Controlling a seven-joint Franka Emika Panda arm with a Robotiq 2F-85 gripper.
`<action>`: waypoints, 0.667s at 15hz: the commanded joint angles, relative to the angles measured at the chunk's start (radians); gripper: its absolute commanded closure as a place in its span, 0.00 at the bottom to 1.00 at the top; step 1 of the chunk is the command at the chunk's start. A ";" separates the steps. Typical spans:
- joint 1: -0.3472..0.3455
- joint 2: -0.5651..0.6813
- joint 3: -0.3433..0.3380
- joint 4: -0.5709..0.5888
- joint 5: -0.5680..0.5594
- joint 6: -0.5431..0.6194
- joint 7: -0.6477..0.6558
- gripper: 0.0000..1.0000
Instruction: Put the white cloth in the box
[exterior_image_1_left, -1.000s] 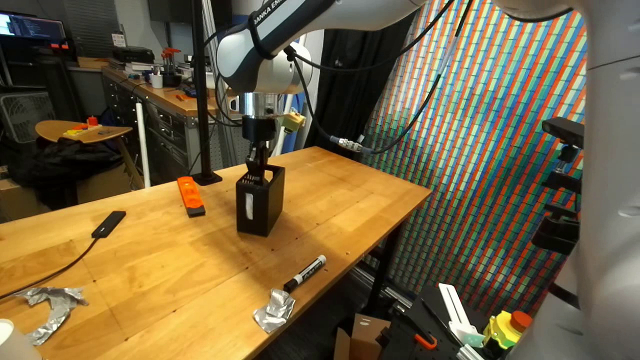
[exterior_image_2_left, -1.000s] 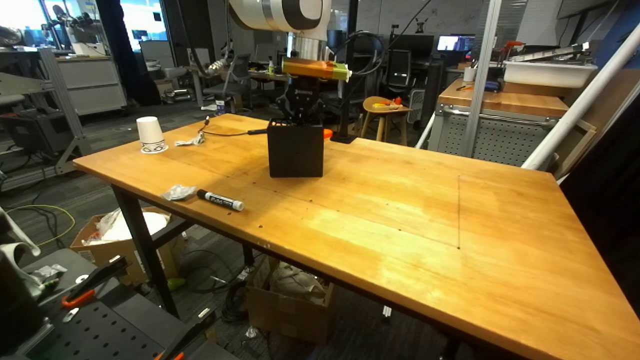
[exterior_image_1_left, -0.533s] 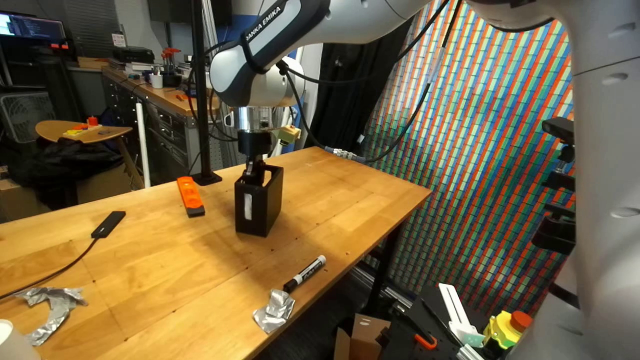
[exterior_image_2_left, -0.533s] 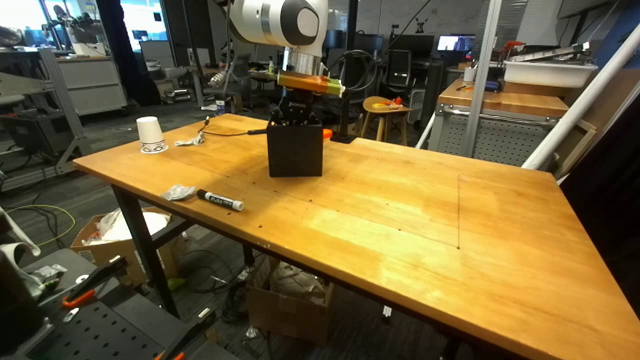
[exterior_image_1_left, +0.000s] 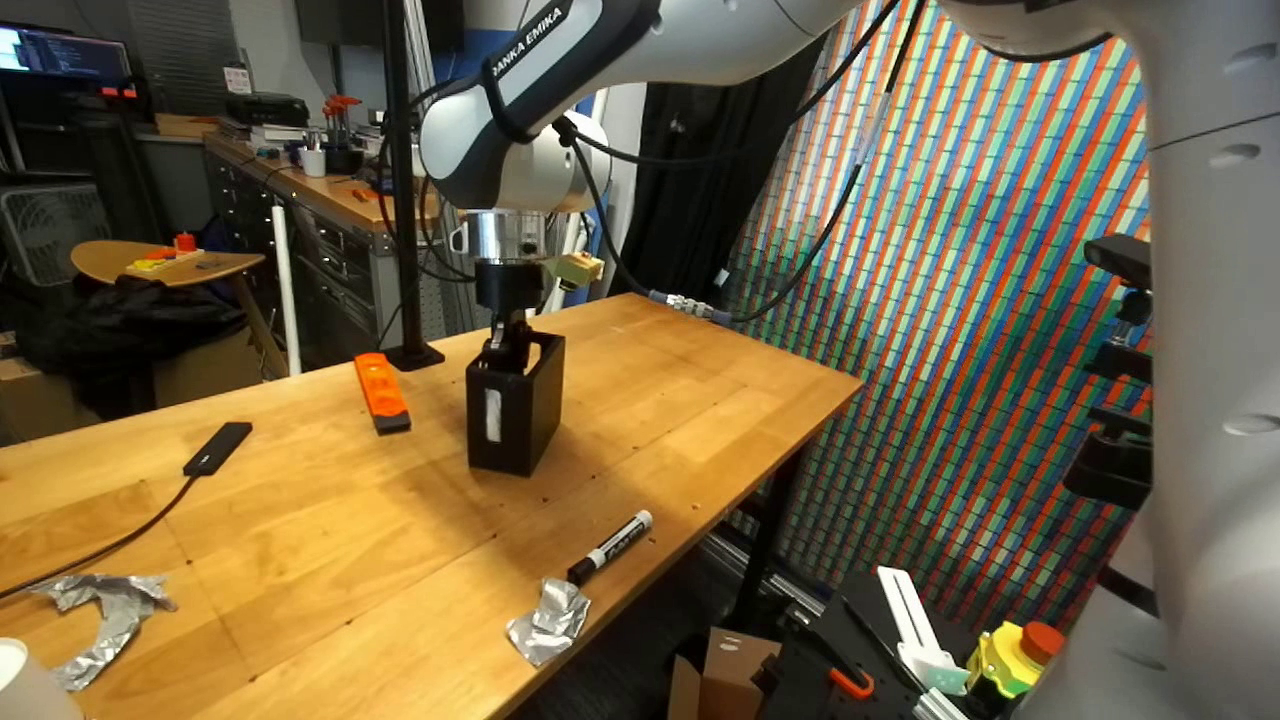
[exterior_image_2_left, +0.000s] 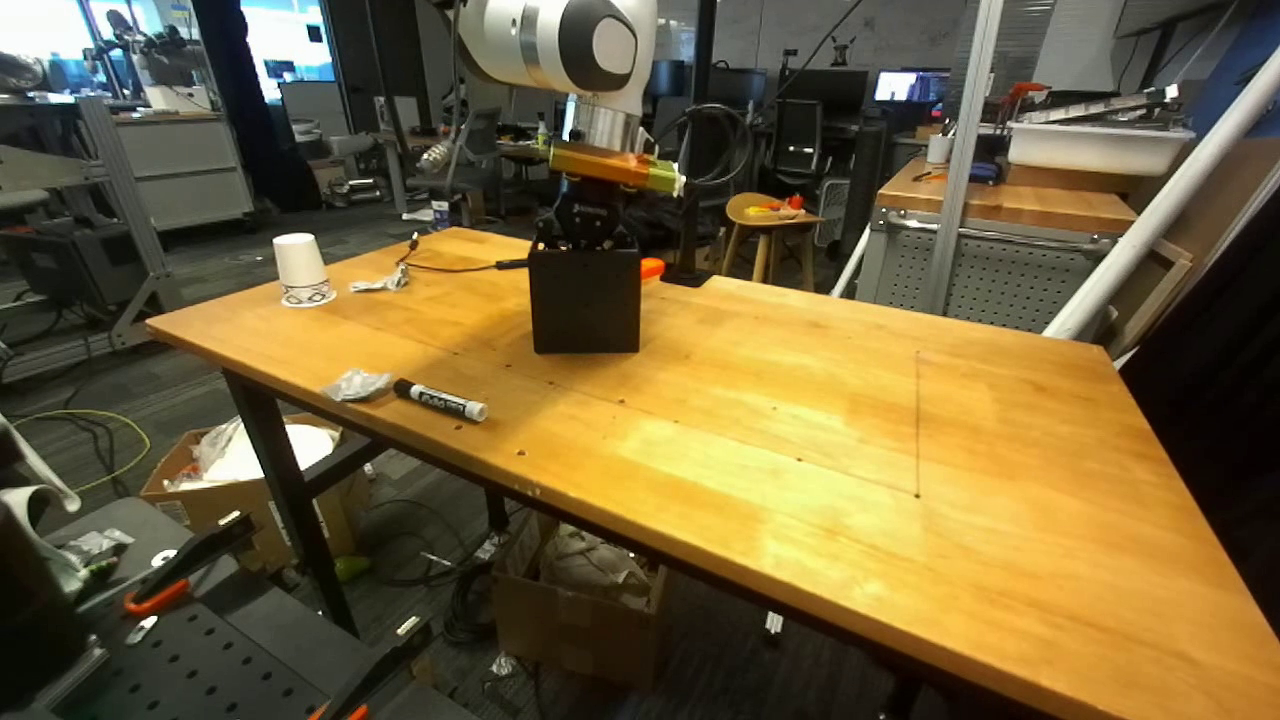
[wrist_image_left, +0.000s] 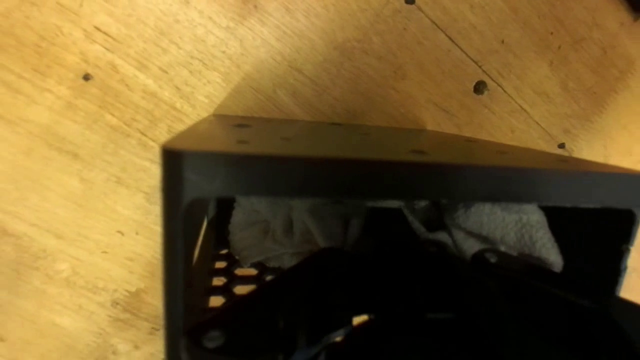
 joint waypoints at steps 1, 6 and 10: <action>0.003 -0.131 0.006 -0.076 0.016 0.018 0.051 1.00; 0.031 -0.317 0.009 -0.171 0.028 0.058 0.141 0.98; 0.049 -0.314 -0.004 -0.141 0.017 0.022 0.149 0.87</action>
